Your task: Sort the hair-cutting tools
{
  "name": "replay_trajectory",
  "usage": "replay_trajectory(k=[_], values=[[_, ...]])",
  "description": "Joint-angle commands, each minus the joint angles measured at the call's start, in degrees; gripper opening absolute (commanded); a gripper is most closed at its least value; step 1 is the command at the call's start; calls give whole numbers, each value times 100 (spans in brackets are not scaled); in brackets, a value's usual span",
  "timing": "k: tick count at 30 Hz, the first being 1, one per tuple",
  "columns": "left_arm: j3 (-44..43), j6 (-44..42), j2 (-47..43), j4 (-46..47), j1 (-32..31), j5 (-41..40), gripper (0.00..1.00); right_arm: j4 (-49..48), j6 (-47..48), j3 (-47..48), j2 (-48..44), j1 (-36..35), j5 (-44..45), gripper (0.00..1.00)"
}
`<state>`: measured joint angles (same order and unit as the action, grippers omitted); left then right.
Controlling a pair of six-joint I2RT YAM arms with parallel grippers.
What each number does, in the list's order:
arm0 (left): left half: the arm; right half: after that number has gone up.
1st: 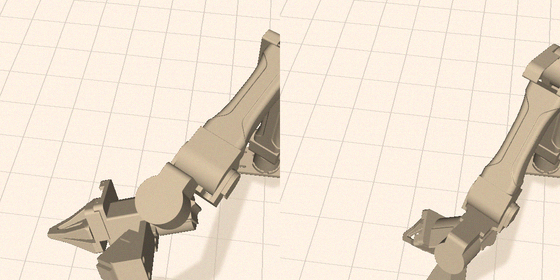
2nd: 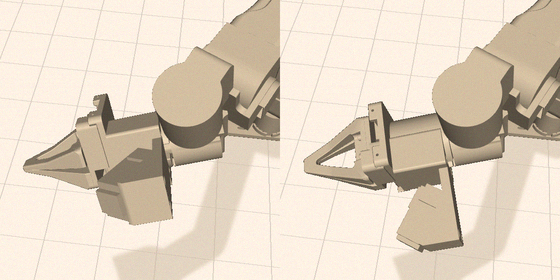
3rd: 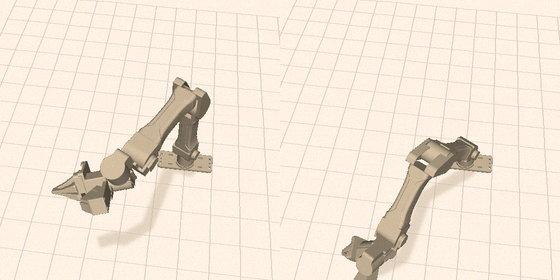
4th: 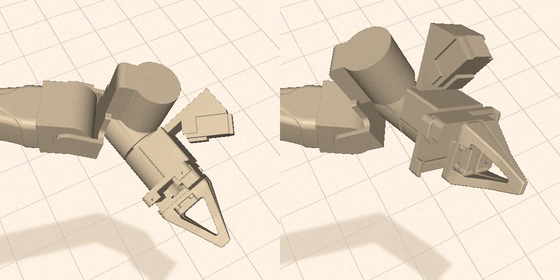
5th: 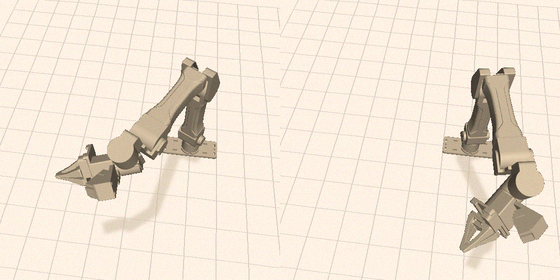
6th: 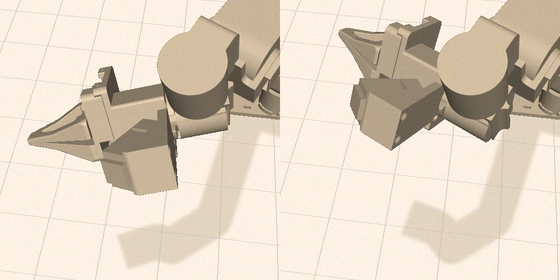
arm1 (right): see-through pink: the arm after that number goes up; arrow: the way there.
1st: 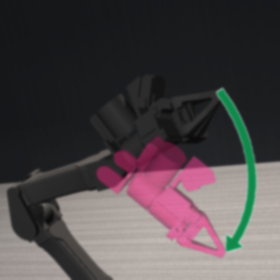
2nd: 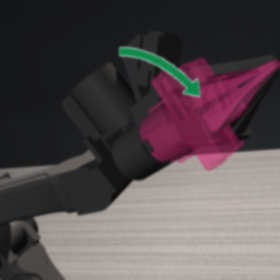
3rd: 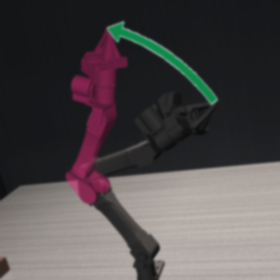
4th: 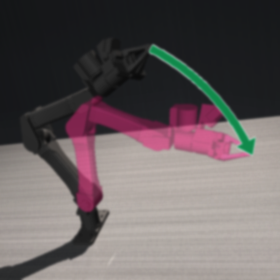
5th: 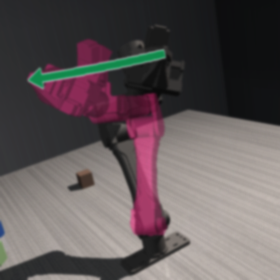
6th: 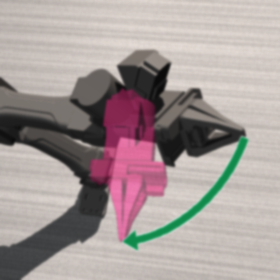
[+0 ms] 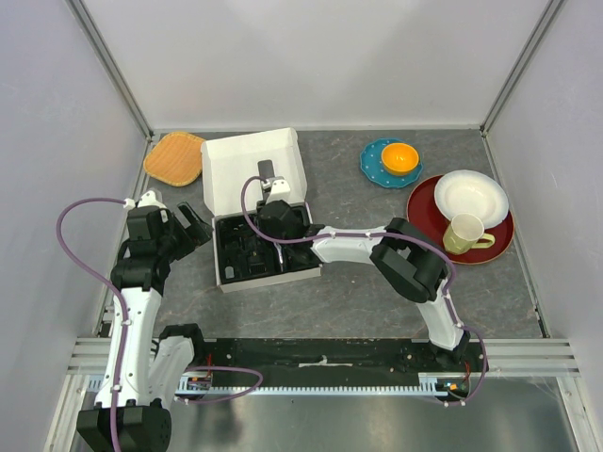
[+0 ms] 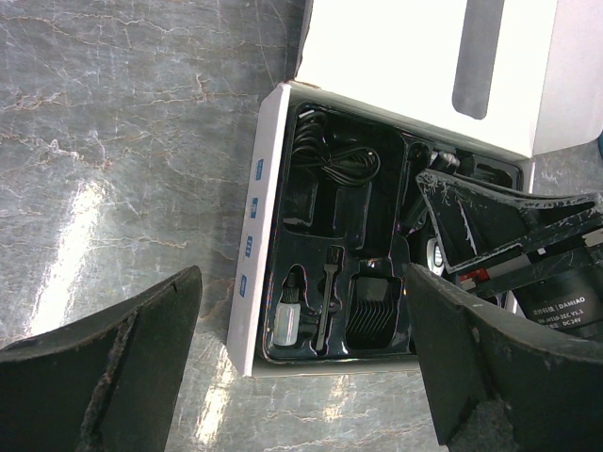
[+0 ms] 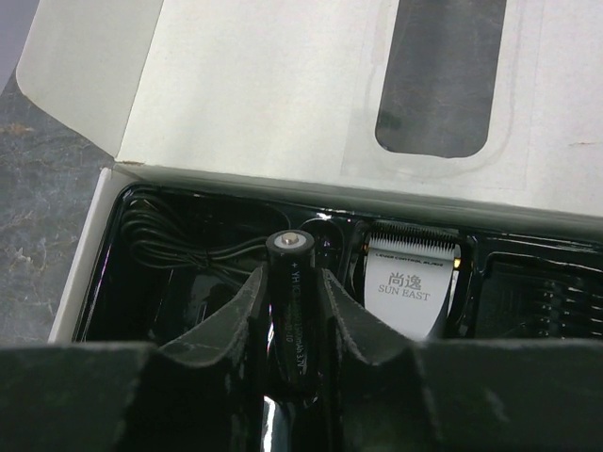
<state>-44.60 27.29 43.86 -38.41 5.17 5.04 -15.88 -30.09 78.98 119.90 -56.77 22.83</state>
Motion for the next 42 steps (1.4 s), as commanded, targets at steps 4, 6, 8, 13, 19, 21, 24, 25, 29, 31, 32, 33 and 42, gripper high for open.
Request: replay_trajectory(k=[4, 6, 8, 13, 19, 21, 24, 25, 29, 31, 32, 33, 42], values=[[13, -110, -35, 194, 19, -12, 94, 23, -146, -23, -115, -36, 55, 41], [13, -110, -44, 194, 37, -20, 94, 85, -155, -6, -168, -44, 29, 44], [13, -110, -61, 194, 28, -20, 94, 137, -191, 12, -212, -36, 29, 45], [13, -110, -61, 185, 28, -29, 94, 287, -182, 135, -344, -44, -59, 41], [13, -110, -79, 194, 28, -38, 94, 691, -226, 250, -405, -44, -199, 29], [13, -101, -79, 194, 37, -38, 94, 883, -235, 275, -441, -44, -331, 27], [13, -101, -79, 194, 28, -38, 94, 1191, -235, 355, -406, -36, -437, 20], [13, -110, -88, 185, 28, -29, 94, 1227, -261, 346, -406, -36, -455, 20], [13, -101, -79, 194, 19, -29, 94, 1429, -270, 372, -231, -27, -464, 13], [13, -110, -79, 185, 28, -38, 94, 1517, -279, 425, -169, -36, -498, 12], [13, -110, -79, 194, 28, -38, 94, 1535, -261, 451, -99, -36, -534, 11], [13, -110, -88, 194, 28, -38, 94, 1570, -270, 513, -63, -36, -525, 11], [13, -101, -79, 194, 37, -47, 94, 1842, -199, 741, 157, -36, -560, 9]])
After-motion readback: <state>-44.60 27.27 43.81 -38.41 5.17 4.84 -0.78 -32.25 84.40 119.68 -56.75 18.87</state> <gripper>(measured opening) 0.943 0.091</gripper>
